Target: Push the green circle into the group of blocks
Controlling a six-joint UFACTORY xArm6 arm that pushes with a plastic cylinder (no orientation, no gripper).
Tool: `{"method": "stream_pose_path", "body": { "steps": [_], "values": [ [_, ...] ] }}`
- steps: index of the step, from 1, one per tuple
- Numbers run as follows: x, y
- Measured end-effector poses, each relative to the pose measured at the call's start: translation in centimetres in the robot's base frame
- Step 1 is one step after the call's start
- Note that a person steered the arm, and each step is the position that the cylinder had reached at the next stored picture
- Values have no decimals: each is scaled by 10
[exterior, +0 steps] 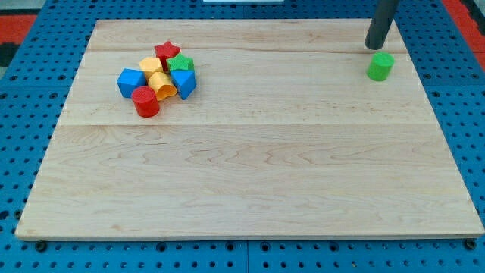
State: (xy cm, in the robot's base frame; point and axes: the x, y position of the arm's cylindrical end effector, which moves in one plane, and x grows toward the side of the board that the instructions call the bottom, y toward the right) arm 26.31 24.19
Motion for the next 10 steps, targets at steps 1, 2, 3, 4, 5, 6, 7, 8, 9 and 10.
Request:
{"method": "stream_pose_path", "body": {
  "steps": [1,2,3,4,5,6,7,8,9,10],
  "values": [
    [42,31],
    [71,-10],
    [45,-78],
    [6,-105],
    [18,-139],
    [70,-193],
    [79,-175],
    [84,-132],
    [103,-167],
    [103,-218]
  ]
}}
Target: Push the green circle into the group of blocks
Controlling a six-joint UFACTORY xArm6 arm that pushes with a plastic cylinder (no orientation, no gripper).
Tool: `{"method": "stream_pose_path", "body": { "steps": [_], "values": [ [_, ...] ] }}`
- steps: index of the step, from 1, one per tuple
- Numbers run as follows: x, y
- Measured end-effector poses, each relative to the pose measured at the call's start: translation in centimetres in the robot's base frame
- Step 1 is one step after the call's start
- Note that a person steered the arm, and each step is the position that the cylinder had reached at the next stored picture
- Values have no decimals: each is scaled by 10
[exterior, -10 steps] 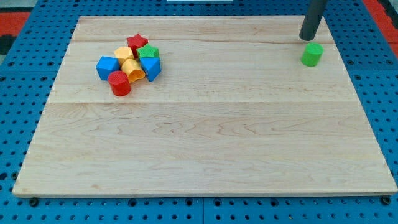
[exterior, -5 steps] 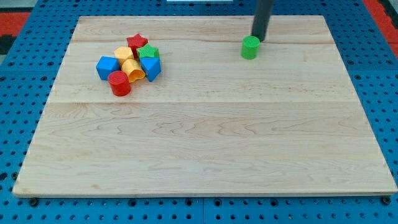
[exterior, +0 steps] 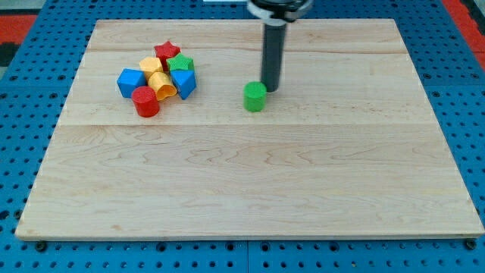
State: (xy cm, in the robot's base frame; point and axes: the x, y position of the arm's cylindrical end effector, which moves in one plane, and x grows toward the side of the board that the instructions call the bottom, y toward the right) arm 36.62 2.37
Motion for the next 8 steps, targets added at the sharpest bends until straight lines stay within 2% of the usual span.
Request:
{"method": "stream_pose_path", "body": {
  "steps": [1,2,3,5,6,8],
  "values": [
    [21,27],
    [32,-7],
    [23,-80],
    [25,-95],
    [25,-127],
    [40,-126]
  ]
}}
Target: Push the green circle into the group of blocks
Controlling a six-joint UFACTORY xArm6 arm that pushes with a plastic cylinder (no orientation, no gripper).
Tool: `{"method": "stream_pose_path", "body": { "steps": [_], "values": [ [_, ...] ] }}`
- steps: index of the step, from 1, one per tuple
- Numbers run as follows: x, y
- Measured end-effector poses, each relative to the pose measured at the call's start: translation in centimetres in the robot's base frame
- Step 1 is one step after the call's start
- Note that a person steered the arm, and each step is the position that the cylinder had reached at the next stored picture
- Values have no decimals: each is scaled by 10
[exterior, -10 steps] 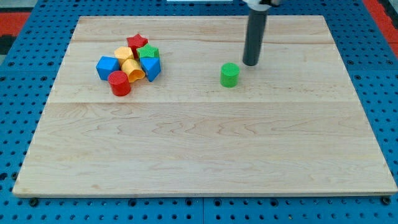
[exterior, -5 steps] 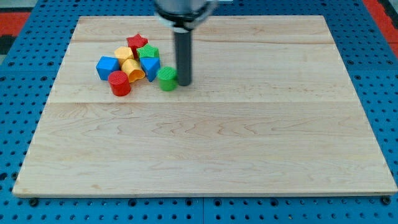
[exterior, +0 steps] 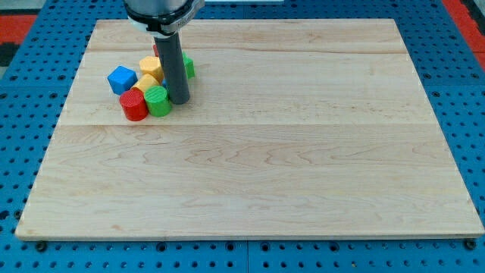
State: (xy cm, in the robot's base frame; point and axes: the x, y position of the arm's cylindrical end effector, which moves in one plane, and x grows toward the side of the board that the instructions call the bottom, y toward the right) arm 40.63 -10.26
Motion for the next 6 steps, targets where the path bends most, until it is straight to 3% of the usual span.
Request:
{"method": "stream_pose_path", "body": {
  "steps": [4,6],
  "values": [
    [66,-81],
    [24,-66]
  ]
}}
